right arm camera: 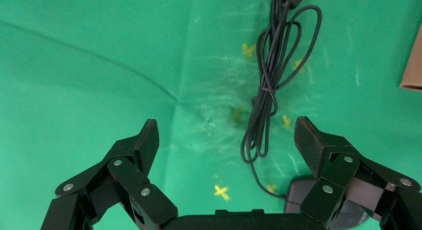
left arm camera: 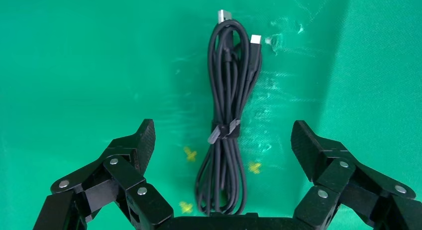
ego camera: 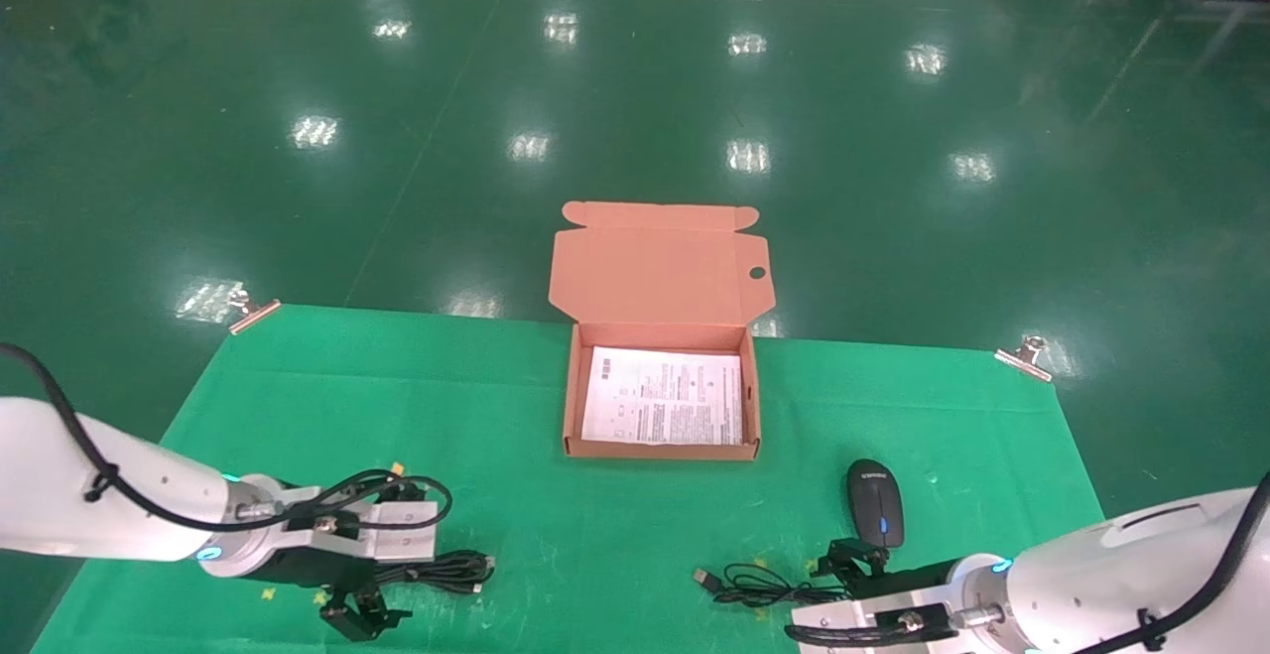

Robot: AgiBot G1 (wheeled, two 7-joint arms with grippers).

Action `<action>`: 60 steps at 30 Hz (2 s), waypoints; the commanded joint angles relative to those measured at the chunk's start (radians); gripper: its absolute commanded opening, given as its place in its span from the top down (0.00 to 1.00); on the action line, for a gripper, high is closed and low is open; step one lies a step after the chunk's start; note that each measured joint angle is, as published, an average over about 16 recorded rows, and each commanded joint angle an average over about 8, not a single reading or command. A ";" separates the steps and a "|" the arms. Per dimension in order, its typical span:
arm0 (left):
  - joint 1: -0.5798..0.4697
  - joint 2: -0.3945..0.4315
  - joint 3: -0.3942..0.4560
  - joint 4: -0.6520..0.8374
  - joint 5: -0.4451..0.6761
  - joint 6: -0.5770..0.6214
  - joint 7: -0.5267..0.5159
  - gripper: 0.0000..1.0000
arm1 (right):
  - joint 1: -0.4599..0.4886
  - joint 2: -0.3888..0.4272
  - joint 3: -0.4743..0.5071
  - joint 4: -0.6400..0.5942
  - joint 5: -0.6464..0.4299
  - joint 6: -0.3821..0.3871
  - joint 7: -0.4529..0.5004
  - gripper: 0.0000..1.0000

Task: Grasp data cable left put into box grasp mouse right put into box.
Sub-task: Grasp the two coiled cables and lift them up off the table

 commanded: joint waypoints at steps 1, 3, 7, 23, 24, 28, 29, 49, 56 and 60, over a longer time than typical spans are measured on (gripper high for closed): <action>-0.008 0.014 -0.001 0.043 -0.003 -0.007 0.009 0.00 | -0.017 -0.005 -0.001 -0.017 -0.002 0.022 -0.004 0.00; -0.013 0.024 -0.004 0.082 -0.008 -0.016 0.015 0.00 | -0.026 -0.010 0.001 -0.034 -0.008 0.050 -0.012 0.00; -0.025 0.043 -0.011 0.153 -0.019 -0.034 0.031 0.00 | -0.039 -0.019 0.009 -0.070 -0.016 0.106 -0.024 0.00; -0.054 0.074 -0.028 0.317 -0.046 -0.078 0.100 1.00 | -0.040 -0.054 0.022 -0.180 -0.001 0.176 -0.068 1.00; -0.054 0.073 -0.028 0.317 -0.047 -0.078 0.099 1.00 | -0.040 -0.054 0.022 -0.180 0.000 0.176 -0.067 1.00; -0.054 0.073 -0.028 0.311 -0.047 -0.078 0.096 1.00 | -0.039 -0.054 0.022 -0.177 0.000 0.174 -0.066 1.00; -0.054 0.073 -0.028 0.309 -0.047 -0.077 0.095 1.00 | -0.039 -0.053 0.022 -0.176 0.000 0.173 -0.066 1.00; -0.051 0.072 -0.027 0.293 -0.045 -0.073 0.089 1.00 | -0.037 -0.051 0.022 -0.168 -0.001 0.168 -0.062 1.00; -0.050 0.072 -0.027 0.292 -0.044 -0.072 0.088 1.00 | -0.037 -0.051 0.022 -0.167 -0.002 0.168 -0.062 1.00; -0.050 0.071 -0.026 0.291 -0.044 -0.072 0.088 1.00 | -0.037 -0.050 0.022 -0.167 -0.002 0.167 -0.062 1.00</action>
